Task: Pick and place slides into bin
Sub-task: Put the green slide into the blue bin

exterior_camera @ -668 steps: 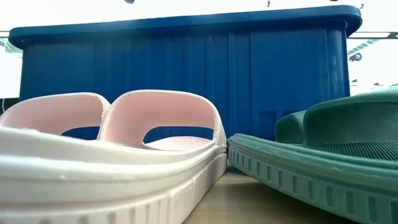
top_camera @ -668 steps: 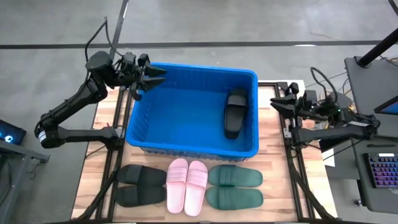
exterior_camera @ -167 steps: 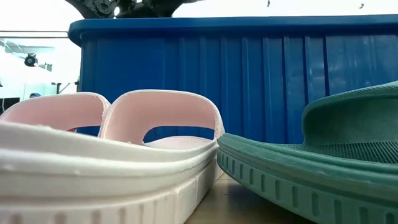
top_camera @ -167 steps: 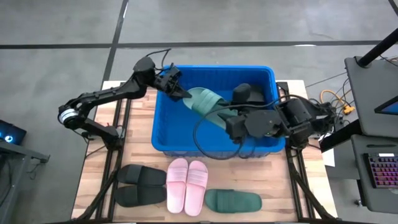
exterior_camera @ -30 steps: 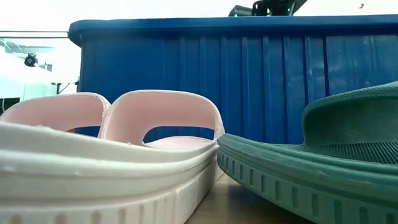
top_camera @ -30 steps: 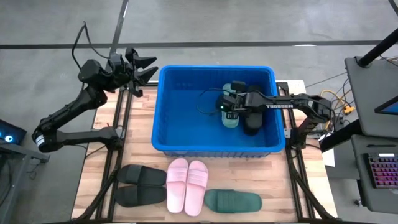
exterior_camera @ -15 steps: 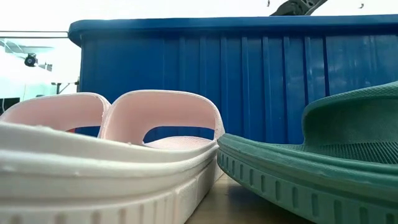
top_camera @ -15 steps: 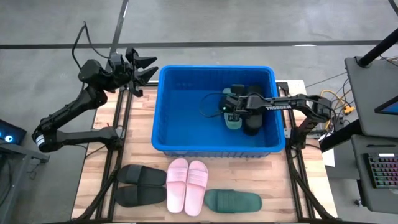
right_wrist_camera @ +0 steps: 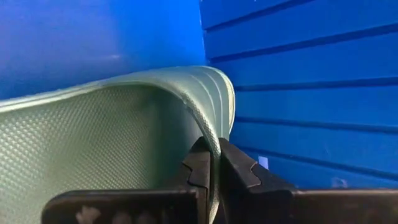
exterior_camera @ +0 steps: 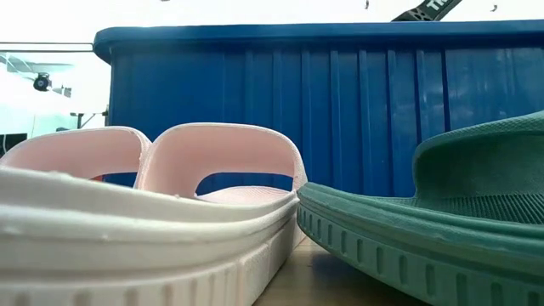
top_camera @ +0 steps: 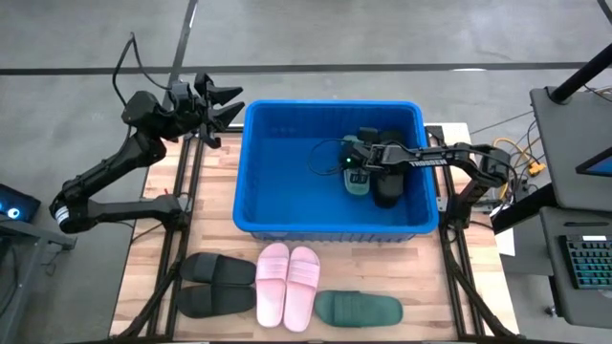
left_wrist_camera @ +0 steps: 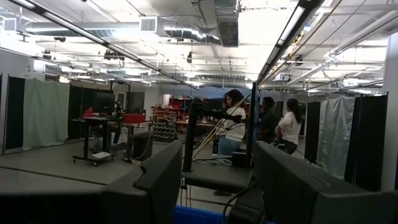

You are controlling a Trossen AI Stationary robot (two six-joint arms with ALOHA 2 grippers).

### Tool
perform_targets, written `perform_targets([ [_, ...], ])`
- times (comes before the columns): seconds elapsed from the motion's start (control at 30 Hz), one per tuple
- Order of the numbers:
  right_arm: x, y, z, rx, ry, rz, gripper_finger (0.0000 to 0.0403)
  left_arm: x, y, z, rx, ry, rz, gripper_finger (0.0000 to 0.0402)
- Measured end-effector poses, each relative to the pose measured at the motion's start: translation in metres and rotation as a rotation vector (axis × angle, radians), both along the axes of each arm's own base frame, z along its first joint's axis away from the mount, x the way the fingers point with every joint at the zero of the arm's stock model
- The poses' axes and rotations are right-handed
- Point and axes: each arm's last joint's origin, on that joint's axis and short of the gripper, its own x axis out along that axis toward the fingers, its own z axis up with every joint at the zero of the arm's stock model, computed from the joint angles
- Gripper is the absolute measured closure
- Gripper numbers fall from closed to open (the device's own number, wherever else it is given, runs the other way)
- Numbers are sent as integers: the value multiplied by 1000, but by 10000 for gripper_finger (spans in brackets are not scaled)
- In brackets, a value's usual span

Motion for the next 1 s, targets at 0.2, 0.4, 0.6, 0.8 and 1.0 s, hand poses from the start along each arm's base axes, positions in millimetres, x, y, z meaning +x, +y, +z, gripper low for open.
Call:
perform_targets([
  [0.2, 1, -5, -2, 56, -14, 16, 394, 1, 1, -1, -4, 4, -1, 217],
  [0.4, 3, -10, -7, 43, 7, -6, 394, 1, 1, -1, -5, 4, -1, 217],
  [0.6, 6, -12, -13, 45, 30, -10, 394, 1, 1, -1, -5, 4, -2, 217],
  [0.8, 8, -13, -11, 57, 5, -27, 381, 1, 1, -1, -5, 4, -2, 217],
  [1.0, 14, -14, -1, 117, -38, 0, 321, 1, 1, -1, -4, 5, -4, 217],
])
